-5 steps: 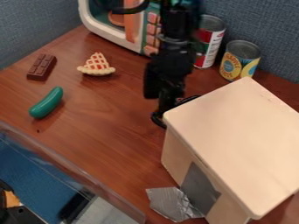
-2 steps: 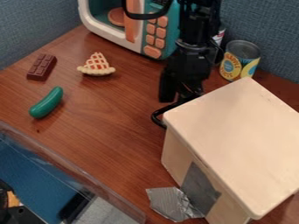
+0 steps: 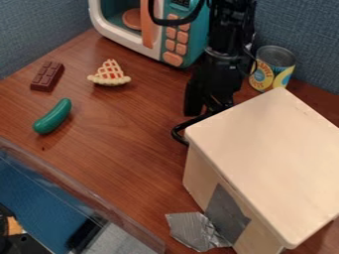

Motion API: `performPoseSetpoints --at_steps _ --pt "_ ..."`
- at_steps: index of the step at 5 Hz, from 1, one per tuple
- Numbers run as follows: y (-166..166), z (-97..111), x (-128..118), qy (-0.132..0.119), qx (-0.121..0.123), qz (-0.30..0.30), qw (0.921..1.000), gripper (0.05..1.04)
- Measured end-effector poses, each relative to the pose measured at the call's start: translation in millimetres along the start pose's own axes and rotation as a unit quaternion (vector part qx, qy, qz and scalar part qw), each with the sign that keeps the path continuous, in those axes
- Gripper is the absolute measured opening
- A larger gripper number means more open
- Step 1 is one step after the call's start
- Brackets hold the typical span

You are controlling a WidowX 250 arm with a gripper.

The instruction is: Open the drawer

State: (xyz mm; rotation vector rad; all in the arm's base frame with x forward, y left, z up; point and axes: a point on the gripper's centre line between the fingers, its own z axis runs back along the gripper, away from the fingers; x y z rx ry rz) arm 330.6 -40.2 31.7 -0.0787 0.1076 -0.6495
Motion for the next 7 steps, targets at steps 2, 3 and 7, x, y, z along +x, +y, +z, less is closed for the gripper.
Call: performPoseSetpoints --at_steps 2,3,7 --pt "7.3 -18.7 2.4 0.03 0.007 0.002 0.9995 0.368" --pt "10.2 -17.6 1.5 0.032 0.012 0.005 0.9994 0.199" --pt "69.3 4.1 -25.5 0.049 0.04 0.048 0.9968 0.158"
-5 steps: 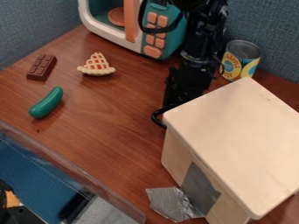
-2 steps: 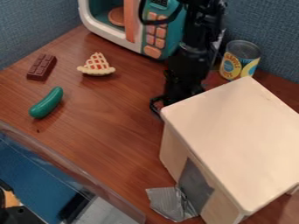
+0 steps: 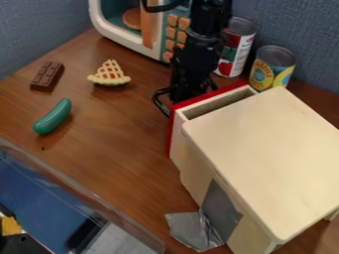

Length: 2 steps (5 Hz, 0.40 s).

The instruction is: Open the drawer

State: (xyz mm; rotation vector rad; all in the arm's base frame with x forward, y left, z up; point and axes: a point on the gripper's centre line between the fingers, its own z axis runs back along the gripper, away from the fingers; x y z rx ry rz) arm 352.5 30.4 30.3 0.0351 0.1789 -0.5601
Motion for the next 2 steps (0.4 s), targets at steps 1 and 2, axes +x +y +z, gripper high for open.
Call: performPoseSetpoints --at_steps 1,2 --pt "8.1 0.4 -5.3 0.002 0.0 0.011 0.9999 0.155" --pt "21.9 -0.2 -9.9 0.006 0.0 0.018 0.9998 0.155"
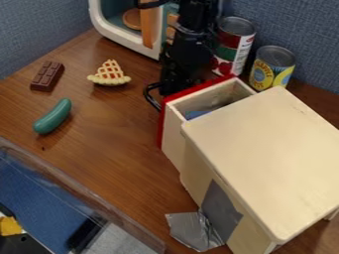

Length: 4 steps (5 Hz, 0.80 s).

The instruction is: Open the drawer

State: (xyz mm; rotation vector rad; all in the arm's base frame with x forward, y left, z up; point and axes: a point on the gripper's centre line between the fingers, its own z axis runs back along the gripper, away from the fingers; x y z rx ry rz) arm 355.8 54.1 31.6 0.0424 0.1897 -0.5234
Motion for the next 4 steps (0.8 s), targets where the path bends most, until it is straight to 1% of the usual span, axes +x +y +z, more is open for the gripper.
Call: performPoseSetpoints --at_steps 2,3,4 --pt "21.3 0.9 -6.5 0.006 -0.006 0.003 1.0 0.155" --pt "24.9 2.1 -6.1 0.015 -0.011 -0.007 0.9998 0.203" --pt "29.0 8.4 -13.8 0.039 -0.017 -0.034 0.9985 0.451"
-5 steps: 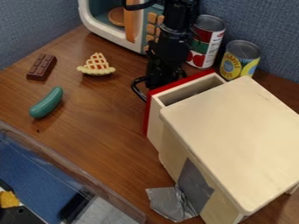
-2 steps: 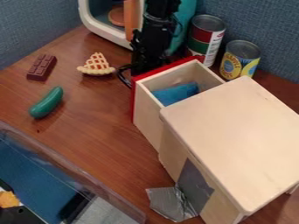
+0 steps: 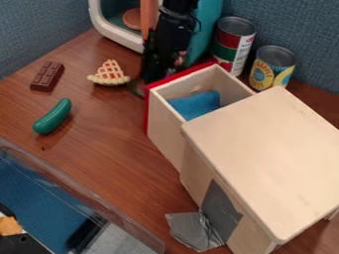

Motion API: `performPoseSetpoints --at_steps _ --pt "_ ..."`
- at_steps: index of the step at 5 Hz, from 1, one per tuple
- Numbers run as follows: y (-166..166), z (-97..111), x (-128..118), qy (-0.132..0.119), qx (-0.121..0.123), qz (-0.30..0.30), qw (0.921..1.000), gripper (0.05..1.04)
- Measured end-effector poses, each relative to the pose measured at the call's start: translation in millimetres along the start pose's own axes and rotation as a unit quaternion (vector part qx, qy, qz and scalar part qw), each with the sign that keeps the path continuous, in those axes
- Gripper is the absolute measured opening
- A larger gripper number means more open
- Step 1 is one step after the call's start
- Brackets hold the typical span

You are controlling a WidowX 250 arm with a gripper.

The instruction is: Open the drawer

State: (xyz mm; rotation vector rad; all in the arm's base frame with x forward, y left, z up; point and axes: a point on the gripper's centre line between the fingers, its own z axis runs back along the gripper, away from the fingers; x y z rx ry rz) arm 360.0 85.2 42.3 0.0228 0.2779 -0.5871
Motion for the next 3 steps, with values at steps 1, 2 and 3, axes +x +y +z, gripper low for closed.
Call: performPoseSetpoints --at_steps 1,2,3 --pt "-5.9 11.5 -12.0 -0.005 -0.015 -0.001 0.9999 0.769" --pt "-7.6 44.3 -54.6 -0.039 -0.005 0.027 0.9988 0.993" --pt "-12.7 45.3 -99.2 -0.038 -0.007 0.075 0.9964 1.002"
